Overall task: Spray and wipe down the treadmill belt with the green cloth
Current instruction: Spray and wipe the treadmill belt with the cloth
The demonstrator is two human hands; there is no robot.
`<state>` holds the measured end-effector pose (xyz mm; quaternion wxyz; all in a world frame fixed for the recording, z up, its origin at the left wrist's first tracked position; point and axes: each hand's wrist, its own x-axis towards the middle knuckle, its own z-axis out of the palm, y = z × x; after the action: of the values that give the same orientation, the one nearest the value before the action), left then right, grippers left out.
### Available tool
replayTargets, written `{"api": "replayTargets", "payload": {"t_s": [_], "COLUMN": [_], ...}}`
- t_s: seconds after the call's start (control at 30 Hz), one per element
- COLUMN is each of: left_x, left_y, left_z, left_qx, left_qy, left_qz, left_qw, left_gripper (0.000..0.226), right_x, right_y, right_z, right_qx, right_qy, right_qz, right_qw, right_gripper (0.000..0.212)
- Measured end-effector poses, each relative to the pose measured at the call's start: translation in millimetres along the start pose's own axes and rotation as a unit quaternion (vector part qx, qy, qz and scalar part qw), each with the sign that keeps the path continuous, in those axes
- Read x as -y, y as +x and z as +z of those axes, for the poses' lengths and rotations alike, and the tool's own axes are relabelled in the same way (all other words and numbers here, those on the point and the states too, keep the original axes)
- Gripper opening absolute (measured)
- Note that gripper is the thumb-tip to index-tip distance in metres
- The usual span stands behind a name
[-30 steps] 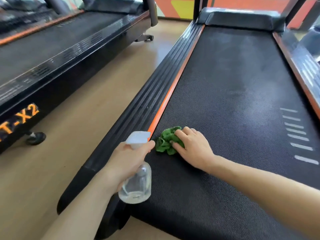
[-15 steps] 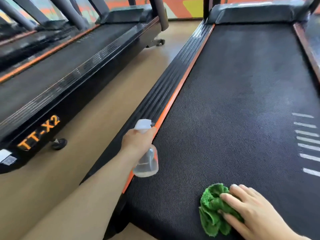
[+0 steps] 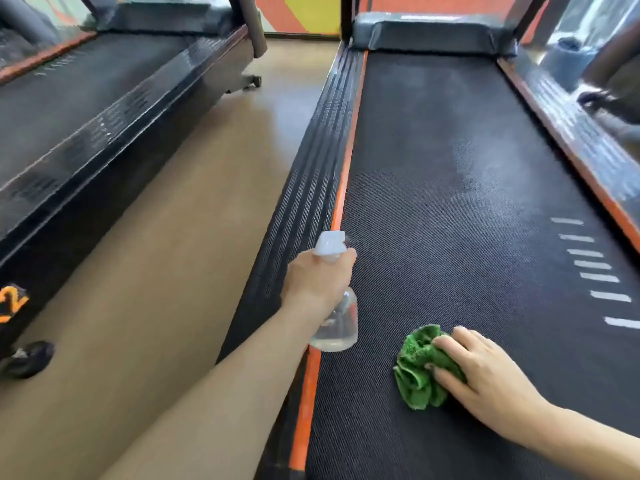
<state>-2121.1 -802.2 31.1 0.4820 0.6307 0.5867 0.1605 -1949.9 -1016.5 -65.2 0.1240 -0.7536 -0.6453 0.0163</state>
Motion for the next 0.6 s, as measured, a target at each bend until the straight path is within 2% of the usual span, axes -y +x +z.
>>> {"api": "replayTargets", "payload": {"t_s": [0.07, 0.17, 0.3, 0.43, 0.6], "left_x": [-3.2, -7.7, -16.4, -33.1, -54.1], "left_y": [11.2, 29.5, 45.9, 48.4, 49.6], "left_z": [-10.6, -28.7, -47.0, -55.5, -46.2], "left_qx": [0.022, 0.072, 0.111, 0.172, 0.182], "left_qy": [-0.004, -0.002, 0.004, 0.030, 0.047], "left_qz": [0.010, 0.039, 0.076, 0.110, 0.100], "left_qw": [1.000, 0.997, 0.991, 0.978, 0.977], "left_gripper": [0.059, 0.042, 0.044, 0.043, 0.050], "right_x": [21.1, 42.7, 52.6, 57.5, 57.7], "right_y": [19.3, 36.0, 40.8, 48.5, 44.9], "right_z": [6.4, 7.7, -1.3, -7.2, -6.5], "right_qx": [0.020, 0.051, 0.156, 0.178, 0.165], "right_qy": [-0.002, -0.017, -0.027, -0.035, -0.035], "right_qz": [0.044, 0.119, 0.193, 0.205, 0.196], "right_qw": [0.999, 0.991, 0.968, 0.962, 0.966], "right_gripper": [0.037, 0.045, 0.066, 0.072, 0.069]}}
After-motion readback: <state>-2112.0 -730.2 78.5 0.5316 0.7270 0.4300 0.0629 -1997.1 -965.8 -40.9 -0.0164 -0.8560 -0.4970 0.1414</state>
